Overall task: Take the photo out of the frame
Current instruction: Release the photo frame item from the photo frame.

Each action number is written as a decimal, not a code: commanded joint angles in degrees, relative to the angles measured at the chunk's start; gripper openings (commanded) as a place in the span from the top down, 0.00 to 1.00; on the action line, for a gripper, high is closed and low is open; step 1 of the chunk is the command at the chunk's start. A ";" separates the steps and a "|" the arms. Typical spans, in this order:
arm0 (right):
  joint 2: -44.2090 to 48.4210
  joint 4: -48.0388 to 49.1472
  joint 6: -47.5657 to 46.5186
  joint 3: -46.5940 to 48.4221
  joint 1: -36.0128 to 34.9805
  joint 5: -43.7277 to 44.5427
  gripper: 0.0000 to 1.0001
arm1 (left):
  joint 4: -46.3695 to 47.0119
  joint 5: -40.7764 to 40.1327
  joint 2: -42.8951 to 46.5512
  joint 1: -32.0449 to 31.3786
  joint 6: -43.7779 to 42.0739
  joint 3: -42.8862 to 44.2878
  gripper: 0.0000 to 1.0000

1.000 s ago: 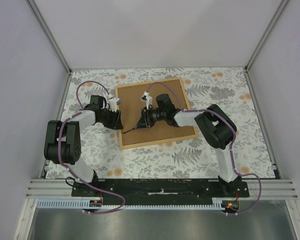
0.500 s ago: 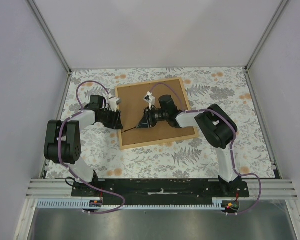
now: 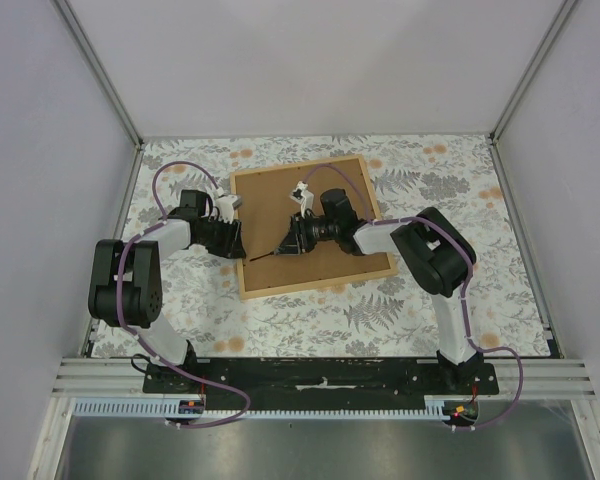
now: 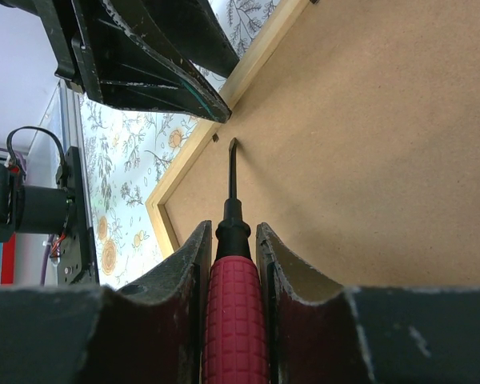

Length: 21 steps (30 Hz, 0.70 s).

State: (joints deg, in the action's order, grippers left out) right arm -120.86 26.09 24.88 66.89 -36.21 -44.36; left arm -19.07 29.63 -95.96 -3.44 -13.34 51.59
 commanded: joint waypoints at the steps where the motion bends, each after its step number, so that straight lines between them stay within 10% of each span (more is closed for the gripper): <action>1: -0.87 1.16 -1.42 0.69 -0.71 -1.17 1.00 | 0.53 1.13 -0.89 0.01 0.86 1.40 0.53; 21: -2.19 0.10 -1.86 2.36 -1.85 -1.17 1.00 | 0.17 1.84 -1.07 0.10 0.86 1.49 0.53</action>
State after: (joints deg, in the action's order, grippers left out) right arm -121.86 26.28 24.80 67.46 -37.21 -45.65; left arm -19.18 29.93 -96.03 -3.33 -13.34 51.66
